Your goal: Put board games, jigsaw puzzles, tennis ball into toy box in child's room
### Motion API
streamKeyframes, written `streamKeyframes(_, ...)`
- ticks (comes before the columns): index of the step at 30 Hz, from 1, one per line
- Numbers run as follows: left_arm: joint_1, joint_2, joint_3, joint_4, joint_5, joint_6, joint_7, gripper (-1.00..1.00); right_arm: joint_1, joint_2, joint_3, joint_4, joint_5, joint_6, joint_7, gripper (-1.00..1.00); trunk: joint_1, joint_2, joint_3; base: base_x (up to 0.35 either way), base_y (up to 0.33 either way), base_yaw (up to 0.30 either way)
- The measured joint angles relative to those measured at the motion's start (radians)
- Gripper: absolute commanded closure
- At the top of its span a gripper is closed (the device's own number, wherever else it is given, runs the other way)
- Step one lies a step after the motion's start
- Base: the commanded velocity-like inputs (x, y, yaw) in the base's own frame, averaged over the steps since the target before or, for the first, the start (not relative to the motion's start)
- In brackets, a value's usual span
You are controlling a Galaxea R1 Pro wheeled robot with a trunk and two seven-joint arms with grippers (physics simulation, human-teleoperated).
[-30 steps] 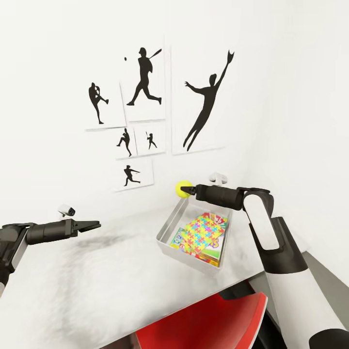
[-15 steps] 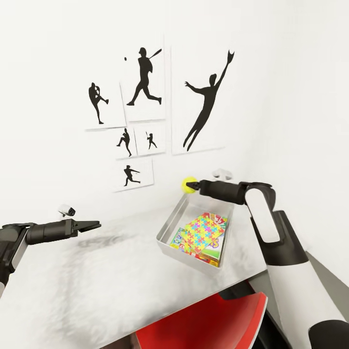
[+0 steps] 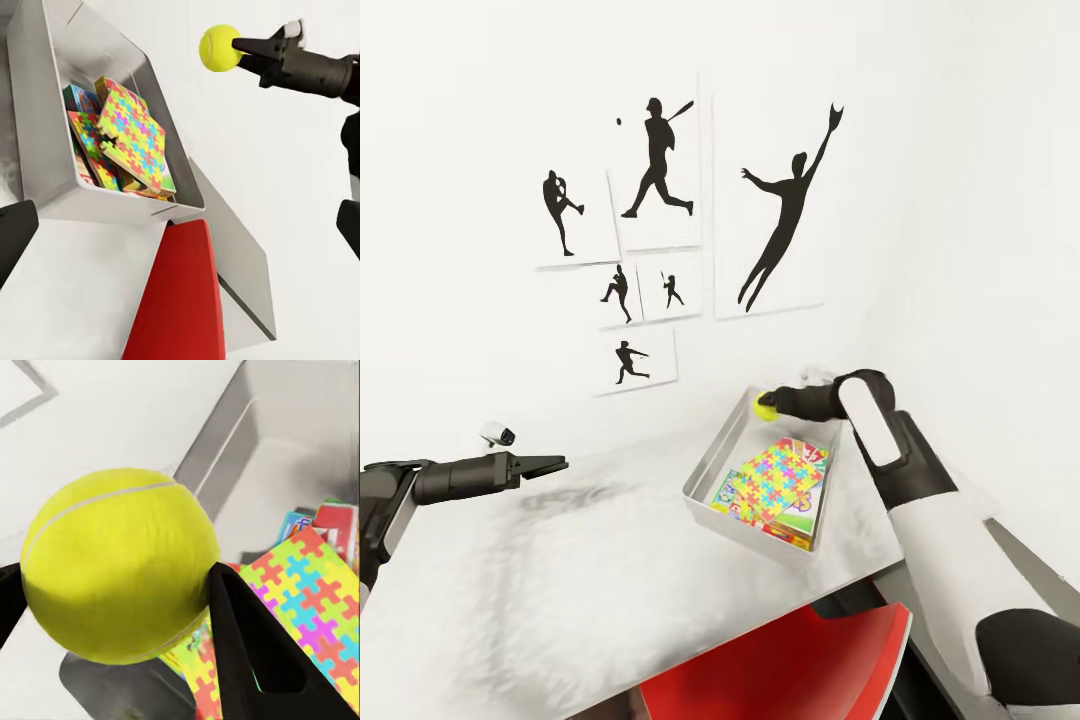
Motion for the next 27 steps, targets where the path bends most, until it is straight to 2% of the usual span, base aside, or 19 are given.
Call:
streamKeyframes(3, 0.000, -0.001, 0.000, 0.000, 0.000, 0.000, 0.000, -1.00, -0.034, 0.019, 0.004, 0.101, -0.003, -0.001, -0.048, 1.00, 0.000, 0.000, 0.000, 0.000, 0.000, 0.000)
streamKeyframes(5, 0.000, -0.001, 0.000, 0.000, -0.001, 0.000, 0.000, -1.00, -0.070, 0.049, 0.004, 0.197, -0.003, 0.000, -0.095, 1.00, 0.000, 0.000, 0.000, 0.000, 0.000, 0.000)
streamKeyframes(8, 0.000, 0.000, 0.000, 0.000, -0.001, 0.000, 0.000, -1.00, -0.106, 0.091, 0.004, 0.292, -0.002, 0.000, -0.151, 1.00, 0.000, 0.000, 0.000, 0.000, 0.000, 0.000)
streamKeyframes(10, 0.000, -0.001, 0.000, 0.000, -0.001, 0.000, 0.000, -1.00, -0.122, 0.104, 0.003, 0.333, -0.001, 0.000, -0.177, 1.00, 0.000, 0.000, 0.000, 0.000, 0.000, 0.000)
streamKeyframes(15, 0.000, -0.001, 0.000, 0.000, -0.002, -0.001, 0.000, -1.00, -0.137, 0.116, 0.000, 0.372, 0.001, 0.000, -0.198, 1.00, 0.000, 0.000, 0.000, 0.000, 0.000, 0.000)
streamKeyframes(27, 0.000, 0.000, 0.000, 0.000, -0.002, -0.001, 0.000, -1.00, -0.139, 0.117, 0.001, 0.360, 0.003, -0.001, -0.205, 1.00, 0.000, 0.000, -0.011, 0.000, 0.000, 0.000)
